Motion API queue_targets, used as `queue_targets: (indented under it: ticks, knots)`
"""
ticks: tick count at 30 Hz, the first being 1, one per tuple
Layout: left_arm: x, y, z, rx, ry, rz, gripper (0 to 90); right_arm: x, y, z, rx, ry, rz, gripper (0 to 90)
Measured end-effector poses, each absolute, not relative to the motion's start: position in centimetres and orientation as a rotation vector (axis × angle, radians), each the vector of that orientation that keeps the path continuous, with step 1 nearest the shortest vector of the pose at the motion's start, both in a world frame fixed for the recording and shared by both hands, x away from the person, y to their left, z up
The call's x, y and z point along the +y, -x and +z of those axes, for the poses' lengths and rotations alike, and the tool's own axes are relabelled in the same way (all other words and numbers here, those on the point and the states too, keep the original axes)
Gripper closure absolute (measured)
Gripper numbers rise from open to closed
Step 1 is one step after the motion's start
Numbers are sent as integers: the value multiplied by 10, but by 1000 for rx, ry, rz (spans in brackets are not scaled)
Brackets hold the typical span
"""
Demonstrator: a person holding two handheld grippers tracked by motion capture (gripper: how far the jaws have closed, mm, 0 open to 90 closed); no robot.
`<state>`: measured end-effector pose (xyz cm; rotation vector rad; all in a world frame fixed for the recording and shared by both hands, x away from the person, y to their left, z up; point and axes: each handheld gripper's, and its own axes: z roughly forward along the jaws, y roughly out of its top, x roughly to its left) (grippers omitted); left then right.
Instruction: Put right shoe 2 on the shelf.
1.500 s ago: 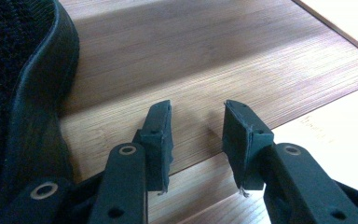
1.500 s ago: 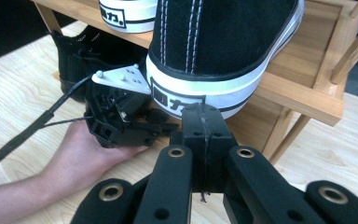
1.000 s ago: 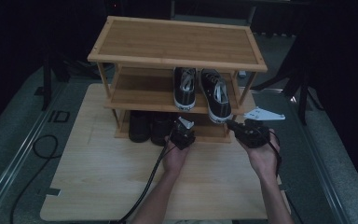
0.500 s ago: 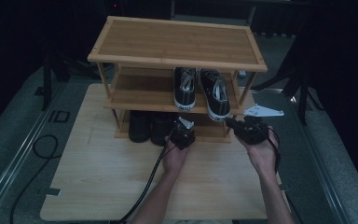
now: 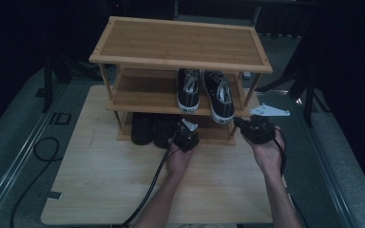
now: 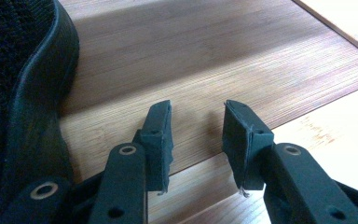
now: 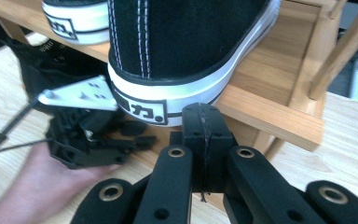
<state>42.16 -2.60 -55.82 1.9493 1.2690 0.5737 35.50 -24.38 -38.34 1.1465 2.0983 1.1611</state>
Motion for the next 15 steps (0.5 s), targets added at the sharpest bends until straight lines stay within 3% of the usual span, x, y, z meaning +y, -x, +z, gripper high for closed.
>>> queue_targets:
  ticks: [10, 15]
  knots:
    - [-26, -422, -558, 1269, -1949, 574, 628, -238, -365, -383, 2074, -1176, 1153, 900]
    - [-26, -422, -558, 1269, -1949, 574, 628, -238, -354, -387, 2085, -1153, 1194, 900]
